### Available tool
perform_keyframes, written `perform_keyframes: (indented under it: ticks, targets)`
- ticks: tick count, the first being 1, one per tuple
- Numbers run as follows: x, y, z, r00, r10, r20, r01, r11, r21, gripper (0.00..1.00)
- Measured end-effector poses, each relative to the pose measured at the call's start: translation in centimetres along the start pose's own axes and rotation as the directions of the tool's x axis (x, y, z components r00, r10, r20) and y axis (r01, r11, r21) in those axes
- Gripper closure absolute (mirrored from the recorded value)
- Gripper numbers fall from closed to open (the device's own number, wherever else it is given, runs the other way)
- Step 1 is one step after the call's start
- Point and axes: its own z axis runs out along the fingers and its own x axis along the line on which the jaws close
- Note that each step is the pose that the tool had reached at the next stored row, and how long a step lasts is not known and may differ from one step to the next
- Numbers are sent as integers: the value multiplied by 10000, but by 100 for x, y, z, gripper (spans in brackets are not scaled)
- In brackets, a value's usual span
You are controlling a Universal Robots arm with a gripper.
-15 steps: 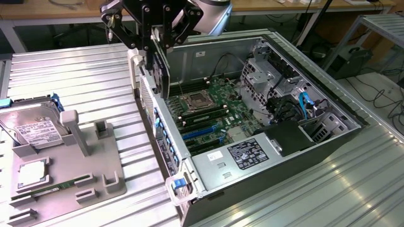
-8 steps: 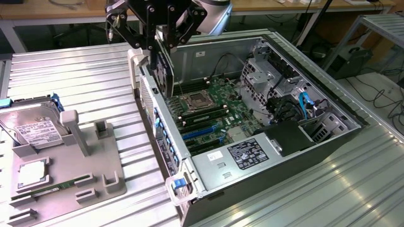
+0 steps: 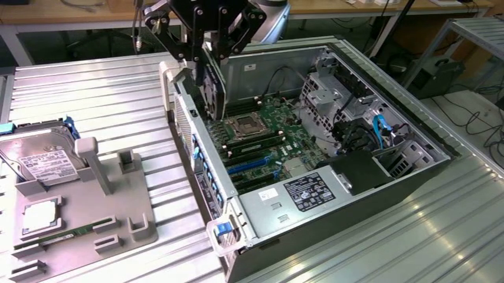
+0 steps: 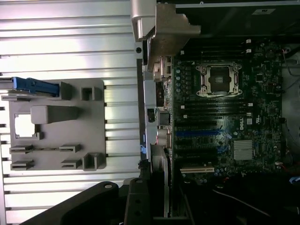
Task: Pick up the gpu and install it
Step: 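Pick up the gpu and move the gpu toward the slot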
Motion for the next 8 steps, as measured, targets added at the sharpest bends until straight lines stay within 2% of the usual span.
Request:
perform_keyframes:
  ticks: [8]
  targets:
    - [-99, 4, 5, 10000, -21, -1, 21, 10000, 0, 73]
